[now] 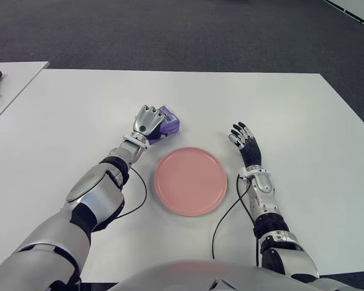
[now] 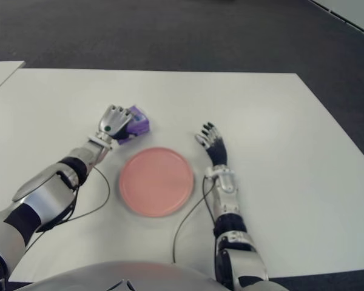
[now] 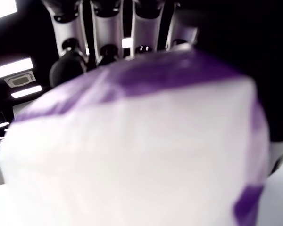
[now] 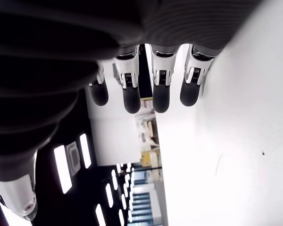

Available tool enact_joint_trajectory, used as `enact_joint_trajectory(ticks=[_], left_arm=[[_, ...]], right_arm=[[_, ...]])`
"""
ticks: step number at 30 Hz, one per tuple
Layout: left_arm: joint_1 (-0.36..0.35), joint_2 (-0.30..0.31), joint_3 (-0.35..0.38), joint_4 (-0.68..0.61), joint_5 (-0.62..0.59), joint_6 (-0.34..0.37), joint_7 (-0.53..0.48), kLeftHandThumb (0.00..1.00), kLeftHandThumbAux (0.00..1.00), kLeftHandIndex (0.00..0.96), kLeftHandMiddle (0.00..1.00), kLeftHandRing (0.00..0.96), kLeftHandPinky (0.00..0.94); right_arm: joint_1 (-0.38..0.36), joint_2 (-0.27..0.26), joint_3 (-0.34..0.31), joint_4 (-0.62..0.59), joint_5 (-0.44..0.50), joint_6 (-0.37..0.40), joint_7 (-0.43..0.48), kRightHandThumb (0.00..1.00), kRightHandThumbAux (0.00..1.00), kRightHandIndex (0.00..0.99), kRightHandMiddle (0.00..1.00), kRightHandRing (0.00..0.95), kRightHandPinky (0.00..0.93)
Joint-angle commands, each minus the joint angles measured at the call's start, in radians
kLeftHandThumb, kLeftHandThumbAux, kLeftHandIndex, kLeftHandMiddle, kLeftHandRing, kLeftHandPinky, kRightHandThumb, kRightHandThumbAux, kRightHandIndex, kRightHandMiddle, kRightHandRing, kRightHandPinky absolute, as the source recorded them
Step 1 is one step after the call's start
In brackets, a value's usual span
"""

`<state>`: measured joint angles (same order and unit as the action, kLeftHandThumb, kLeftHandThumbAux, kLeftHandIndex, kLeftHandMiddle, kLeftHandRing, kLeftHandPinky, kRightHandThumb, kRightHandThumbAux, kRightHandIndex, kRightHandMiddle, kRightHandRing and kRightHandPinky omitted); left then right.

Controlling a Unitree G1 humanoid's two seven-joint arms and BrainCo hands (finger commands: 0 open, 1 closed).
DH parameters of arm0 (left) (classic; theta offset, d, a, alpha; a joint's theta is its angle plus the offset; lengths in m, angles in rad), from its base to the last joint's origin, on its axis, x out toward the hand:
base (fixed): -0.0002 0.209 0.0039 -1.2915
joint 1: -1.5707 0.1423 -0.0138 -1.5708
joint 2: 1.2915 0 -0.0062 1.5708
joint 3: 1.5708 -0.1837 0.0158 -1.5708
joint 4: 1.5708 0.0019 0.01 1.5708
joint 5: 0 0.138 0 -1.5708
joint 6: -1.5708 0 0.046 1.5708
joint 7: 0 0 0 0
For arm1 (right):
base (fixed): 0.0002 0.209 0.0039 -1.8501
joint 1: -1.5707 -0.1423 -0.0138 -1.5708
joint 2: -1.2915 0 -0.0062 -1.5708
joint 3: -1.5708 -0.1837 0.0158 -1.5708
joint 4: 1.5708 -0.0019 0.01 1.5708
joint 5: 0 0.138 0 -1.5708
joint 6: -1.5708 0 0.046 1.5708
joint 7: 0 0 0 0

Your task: Put the tissue paper into the plate.

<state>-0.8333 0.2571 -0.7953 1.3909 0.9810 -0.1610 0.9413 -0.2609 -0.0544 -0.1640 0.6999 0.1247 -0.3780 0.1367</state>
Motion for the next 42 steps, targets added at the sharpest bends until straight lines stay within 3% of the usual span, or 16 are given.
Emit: enact_joint_trajectory(ticks=[1,22,29,33,42], left_arm=[[0.04,-0.006,0.001,0.011,0.001,-0.02,0.009,0.714,0.701,0.445,0.817,0.805,0.811],[-0.061,0.035,0.066,0.001,-0.027,-0.042,0.09,0.71,0.703,0.444,0.824,0.808,0.804],[-0.135,0.054,0.113,-0.019,-0.059,-0.096,0.164,0.71,0.702,0.444,0.803,0.789,0.766],[-0.198,0.049,0.132,-0.038,-0.068,-0.133,0.231,0.71,0.7,0.444,0.811,0.801,0.803],[-0.24,0.054,0.118,-0.078,-0.058,-0.237,0.319,0.714,0.697,0.444,0.845,0.837,0.833]], right_arm=[[0.053,0.009,-0.005,0.07,0.009,0.046,0.004,0.468,0.619,0.109,0.155,0.127,0.13],[0.046,0.009,-0.011,0.069,0.006,0.061,0.002,0.474,0.615,0.105,0.142,0.123,0.156],[0.044,0.007,-0.009,0.075,0.005,0.053,0.01,0.476,0.615,0.116,0.15,0.125,0.143],[0.04,0.003,-0.006,0.087,-0.001,0.048,0.014,0.475,0.614,0.118,0.159,0.129,0.13],[0.032,0.0,-0.008,0.105,0.0,0.033,0.023,0.463,0.62,0.106,0.152,0.125,0.124]])
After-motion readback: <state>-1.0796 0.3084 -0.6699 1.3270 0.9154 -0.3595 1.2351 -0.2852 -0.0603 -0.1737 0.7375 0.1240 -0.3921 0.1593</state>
